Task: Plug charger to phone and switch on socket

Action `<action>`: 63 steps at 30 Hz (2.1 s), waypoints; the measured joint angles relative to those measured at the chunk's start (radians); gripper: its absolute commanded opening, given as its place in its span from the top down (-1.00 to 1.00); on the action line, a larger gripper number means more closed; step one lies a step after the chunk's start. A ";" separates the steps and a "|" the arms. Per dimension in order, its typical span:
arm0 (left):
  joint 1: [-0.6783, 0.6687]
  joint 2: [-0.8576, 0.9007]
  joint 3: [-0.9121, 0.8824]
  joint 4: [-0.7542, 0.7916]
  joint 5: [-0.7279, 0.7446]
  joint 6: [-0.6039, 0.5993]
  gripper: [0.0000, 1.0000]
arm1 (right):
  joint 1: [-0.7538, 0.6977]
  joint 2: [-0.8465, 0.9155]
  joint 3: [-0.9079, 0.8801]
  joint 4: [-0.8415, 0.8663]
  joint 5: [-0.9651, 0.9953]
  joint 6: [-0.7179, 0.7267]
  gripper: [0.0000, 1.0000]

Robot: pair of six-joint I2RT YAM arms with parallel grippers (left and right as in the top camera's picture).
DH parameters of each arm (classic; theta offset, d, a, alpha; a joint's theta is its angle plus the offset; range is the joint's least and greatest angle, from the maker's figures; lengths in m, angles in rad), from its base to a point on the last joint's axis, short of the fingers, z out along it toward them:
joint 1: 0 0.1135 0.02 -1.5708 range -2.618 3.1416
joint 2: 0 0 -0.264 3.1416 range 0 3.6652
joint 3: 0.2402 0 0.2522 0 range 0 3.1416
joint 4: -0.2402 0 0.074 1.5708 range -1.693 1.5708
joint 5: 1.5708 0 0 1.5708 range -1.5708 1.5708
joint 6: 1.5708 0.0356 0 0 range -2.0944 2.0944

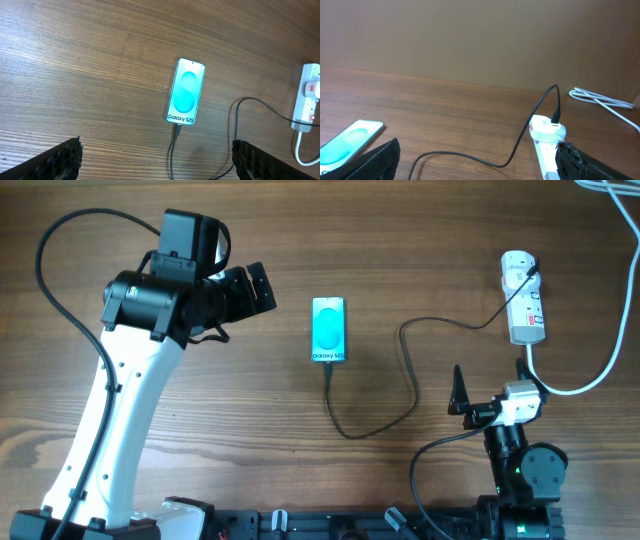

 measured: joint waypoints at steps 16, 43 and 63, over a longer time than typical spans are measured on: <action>0.000 0.000 0.000 0.000 0.000 0.000 -1.00 | 0.000 -0.001 0.000 0.000 0.056 0.082 -1.00; 0.000 0.000 0.000 0.000 -0.015 0.000 -1.00 | 0.000 -0.001 0.000 0.000 0.056 0.082 -0.99; 0.000 -0.797 -0.845 0.471 -0.019 0.268 -1.00 | 0.000 -0.004 0.000 0.001 0.056 0.082 -1.00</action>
